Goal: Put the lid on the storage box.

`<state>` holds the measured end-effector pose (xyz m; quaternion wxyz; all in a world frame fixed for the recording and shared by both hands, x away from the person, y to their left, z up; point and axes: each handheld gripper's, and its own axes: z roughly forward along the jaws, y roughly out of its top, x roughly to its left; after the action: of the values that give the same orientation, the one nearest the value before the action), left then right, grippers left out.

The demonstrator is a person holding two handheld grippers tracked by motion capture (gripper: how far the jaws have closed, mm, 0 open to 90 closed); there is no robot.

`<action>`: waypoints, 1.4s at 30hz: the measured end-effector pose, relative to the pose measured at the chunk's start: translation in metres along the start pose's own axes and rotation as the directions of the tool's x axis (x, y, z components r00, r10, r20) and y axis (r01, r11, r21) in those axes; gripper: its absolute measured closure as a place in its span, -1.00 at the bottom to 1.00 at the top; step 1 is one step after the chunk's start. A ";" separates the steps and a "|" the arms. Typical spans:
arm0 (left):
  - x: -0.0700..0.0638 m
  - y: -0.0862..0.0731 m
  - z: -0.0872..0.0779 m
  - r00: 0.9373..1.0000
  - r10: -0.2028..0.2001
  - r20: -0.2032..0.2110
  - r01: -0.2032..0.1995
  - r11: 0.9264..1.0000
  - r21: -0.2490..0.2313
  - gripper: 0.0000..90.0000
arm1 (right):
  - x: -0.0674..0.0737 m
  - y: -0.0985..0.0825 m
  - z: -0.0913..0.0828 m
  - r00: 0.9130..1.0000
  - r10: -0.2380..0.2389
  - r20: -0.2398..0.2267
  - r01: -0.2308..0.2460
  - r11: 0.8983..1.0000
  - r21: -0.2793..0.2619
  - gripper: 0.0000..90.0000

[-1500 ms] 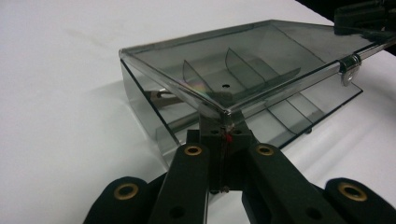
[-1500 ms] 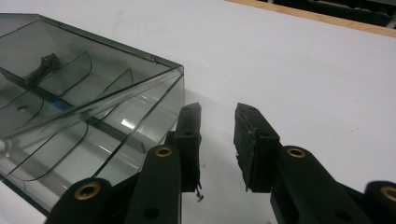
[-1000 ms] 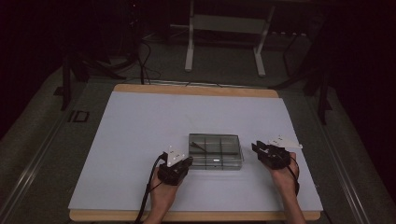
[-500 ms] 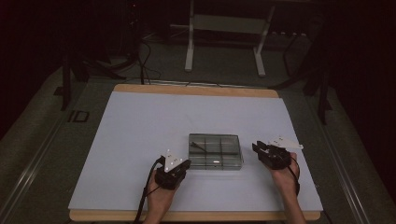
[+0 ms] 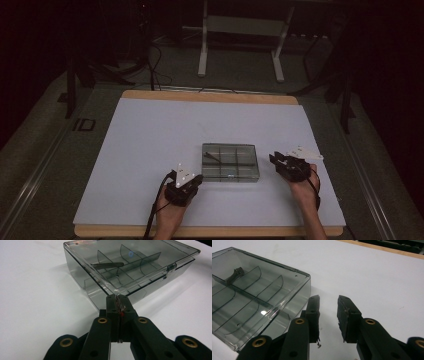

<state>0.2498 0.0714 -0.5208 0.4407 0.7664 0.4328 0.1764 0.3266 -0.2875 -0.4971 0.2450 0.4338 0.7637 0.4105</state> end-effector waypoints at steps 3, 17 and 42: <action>0.000 -0.001 0.000 1.000 0.002 -0.002 -0.002 1.000 0.003 0.96 | 0.000 0.000 0.000 1.000 0.003 -0.001 -0.003 1.000 0.002 0.59; 0.002 -0.005 -0.001 1.000 0.008 -0.001 -0.008 1.000 0.016 0.94 | -0.002 -0.002 -0.001 1.000 0.009 0.002 -0.009 1.000 0.001 0.59; 0.028 0.014 -0.013 0.998 -0.001 -0.064 -0.002 0.999 -0.047 0.94 | -0.003 -0.005 0.001 1.000 0.016 0.002 -0.016 1.000 0.013 0.59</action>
<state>0.2644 0.0971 -0.5049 0.4445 0.7499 0.4423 0.2109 0.3266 -0.2911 -0.5022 0.2396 0.4419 0.7627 0.4069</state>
